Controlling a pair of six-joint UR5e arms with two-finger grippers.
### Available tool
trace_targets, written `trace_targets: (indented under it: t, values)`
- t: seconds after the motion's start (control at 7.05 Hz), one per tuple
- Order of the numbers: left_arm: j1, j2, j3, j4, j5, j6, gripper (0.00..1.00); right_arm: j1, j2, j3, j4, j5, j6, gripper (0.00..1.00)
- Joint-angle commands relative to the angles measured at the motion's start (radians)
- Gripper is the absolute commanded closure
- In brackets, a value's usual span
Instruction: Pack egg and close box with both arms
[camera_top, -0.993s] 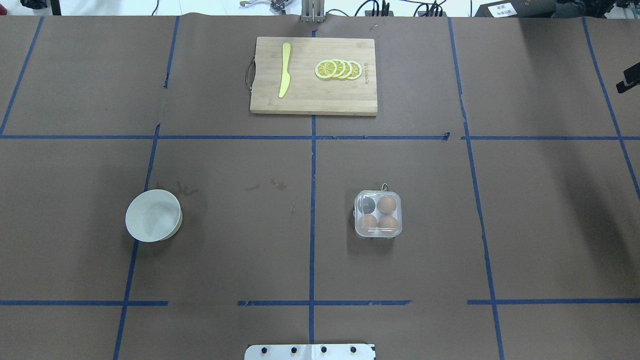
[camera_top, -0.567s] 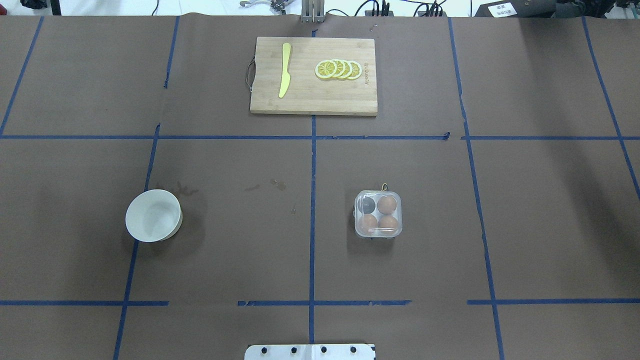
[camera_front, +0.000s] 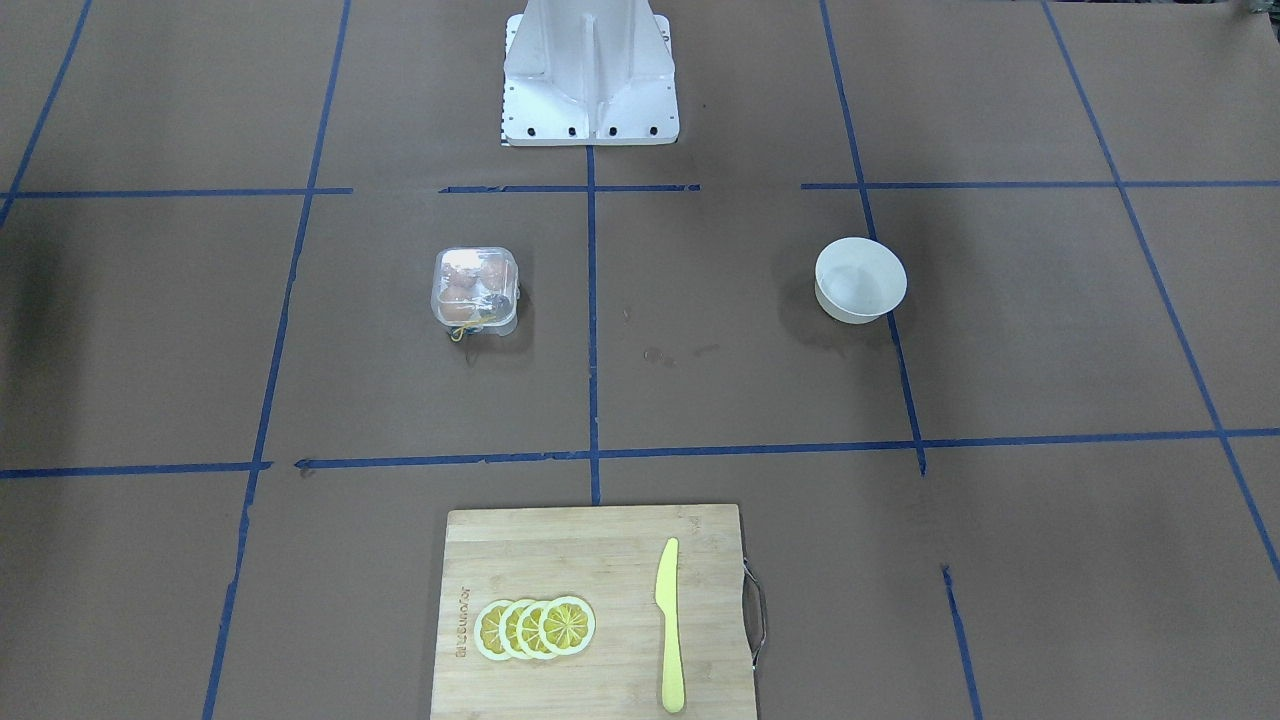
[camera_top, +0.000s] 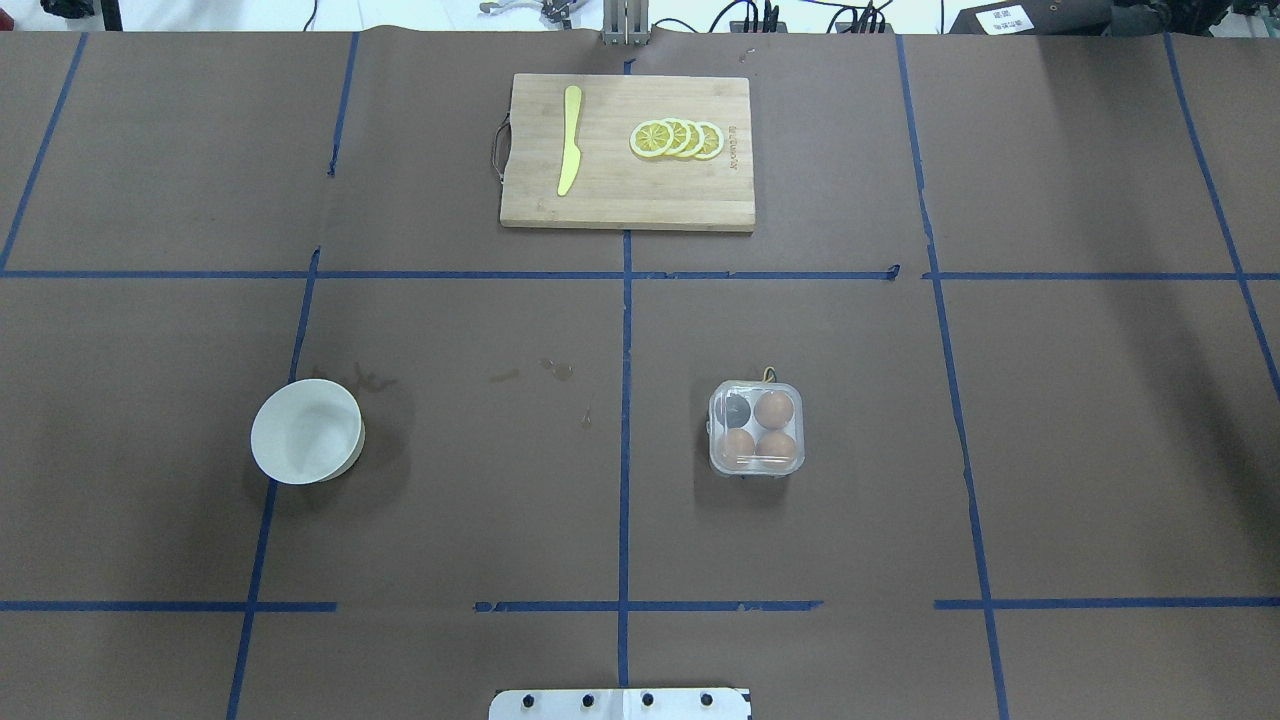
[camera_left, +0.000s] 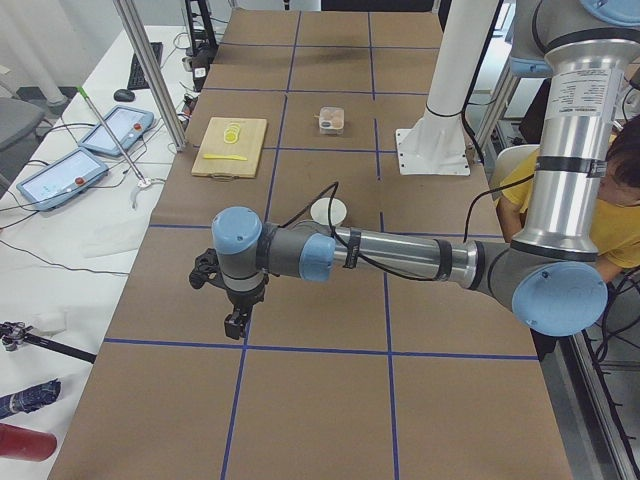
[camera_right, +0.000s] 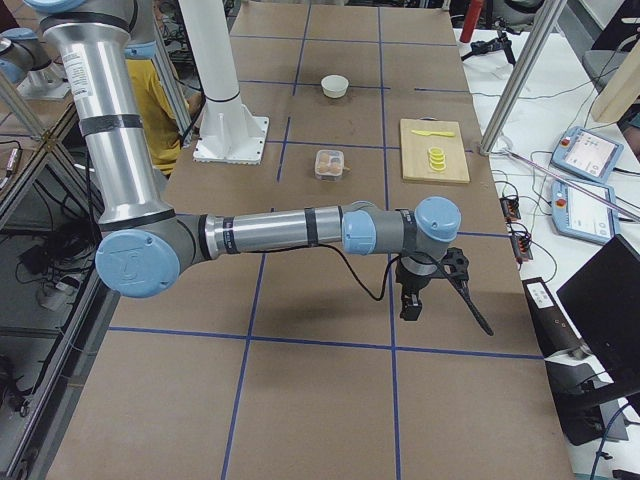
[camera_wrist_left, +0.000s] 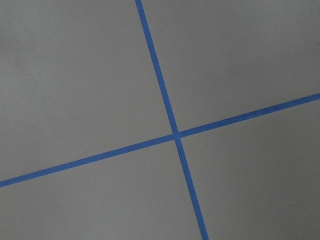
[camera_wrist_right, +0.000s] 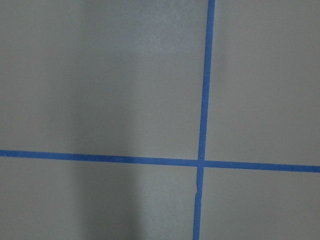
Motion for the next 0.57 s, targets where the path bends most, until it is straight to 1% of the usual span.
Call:
trace_targets:
  t: [0.0, 0.28, 0.43]
  values:
    - [0.002, 0.000, 0.009, -0.004, -0.003, -0.046, 0.00, -0.020, -0.010, 0.003, 0.005, 0.001, 0.003, 0.00]
    - [0.002, 0.010, 0.018, -0.006, -0.007, -0.066, 0.00, -0.057, -0.008, 0.015, 0.007, 0.002, 0.010, 0.00]
    - [0.005, 0.013, 0.024, -0.007, -0.009, -0.066, 0.00, -0.057, -0.016, 0.046, 0.005, 0.005, 0.012, 0.00]
